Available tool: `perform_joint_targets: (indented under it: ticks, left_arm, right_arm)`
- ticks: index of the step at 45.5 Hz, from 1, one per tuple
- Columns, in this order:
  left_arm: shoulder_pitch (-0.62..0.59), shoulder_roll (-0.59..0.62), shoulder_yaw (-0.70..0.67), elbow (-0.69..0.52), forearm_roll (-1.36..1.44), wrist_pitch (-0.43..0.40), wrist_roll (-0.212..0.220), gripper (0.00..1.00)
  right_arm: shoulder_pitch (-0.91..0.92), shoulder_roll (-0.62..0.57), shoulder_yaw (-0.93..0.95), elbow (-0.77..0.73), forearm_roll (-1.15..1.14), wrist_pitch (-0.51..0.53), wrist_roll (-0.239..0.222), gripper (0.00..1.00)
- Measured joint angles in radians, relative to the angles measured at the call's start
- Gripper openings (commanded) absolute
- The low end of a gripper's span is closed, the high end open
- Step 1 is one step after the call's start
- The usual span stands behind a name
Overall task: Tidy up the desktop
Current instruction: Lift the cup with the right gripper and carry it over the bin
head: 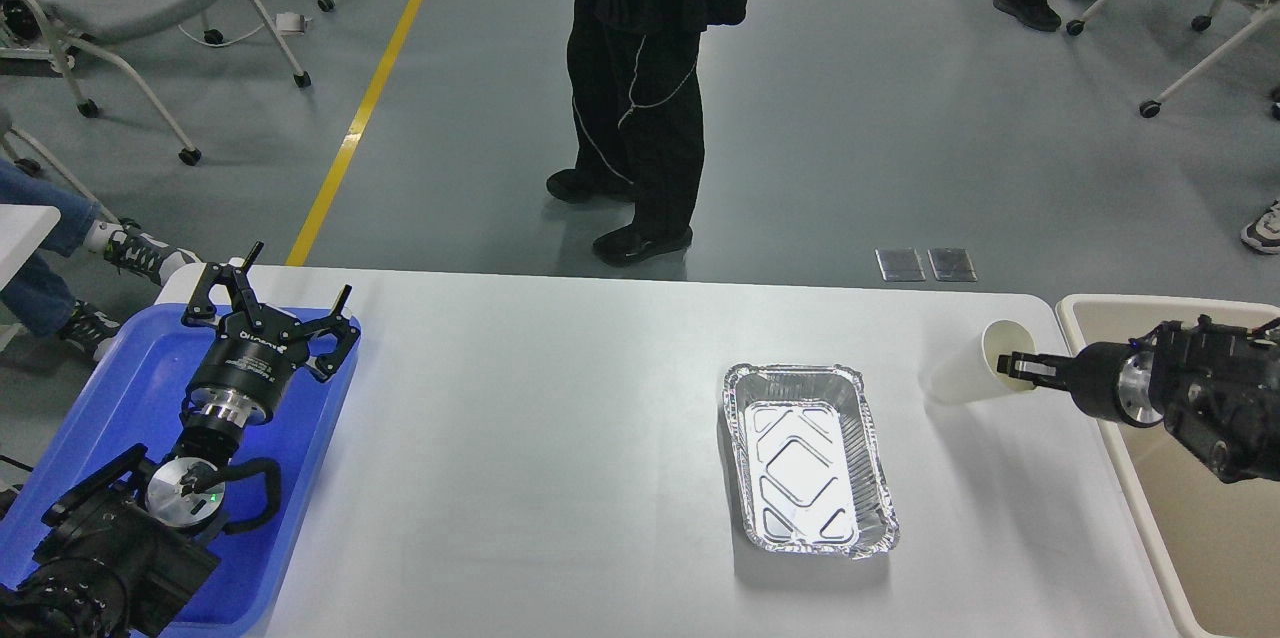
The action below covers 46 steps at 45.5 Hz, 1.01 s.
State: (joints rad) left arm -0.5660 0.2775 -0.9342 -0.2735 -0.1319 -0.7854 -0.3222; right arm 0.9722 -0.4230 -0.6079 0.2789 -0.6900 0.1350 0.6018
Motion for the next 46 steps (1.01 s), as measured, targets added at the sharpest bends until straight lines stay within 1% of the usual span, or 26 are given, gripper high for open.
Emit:
perform_joint_targets:
  ticks: [6,9,11,22,28,38,46]
  left_arm:
    - [0.000,0.000,0.000,0.000,0.000,0.000,0.000,1.00]
    - [0.000,0.000,0.000,0.000,0.000,0.000,0.000,1.00]
    - [0.000,0.000,0.000,0.000,0.000,0.000,0.000,1.00]
    - [0.000,0.000,0.000,0.000,0.000,0.000,0.000,1.00]
    - [0.000,0.000,0.000,0.000,0.000,0.000,0.000,1.00]
    - [0.000,0.000,0.000,0.000,0.000,0.000,0.000,1.00]
    - [0.000,0.000,0.000,0.000,0.000,0.000,0.000,1.00]
  right_arm:
    - [0.046,-0.023,0.002,0.022,0.029,0.006,0.034,0.00]
    - [0.097,-0.052,0.003,0.065,0.048,0.010,0.052,0.00]
    - [0.112,-0.062,0.003,0.081,0.054,0.011,0.055,0.00]
    - [0.320,-0.189,0.001,0.302,0.096,0.017,0.074,0.00]
    - [0.402,-0.244,0.001,0.367,0.107,0.027,0.078,0.00]
    - [0.464,-0.319,0.002,0.406,0.145,0.046,0.080,0.00]
    - [0.442,-0.362,0.001,0.375,0.199,0.052,0.077,0.00]
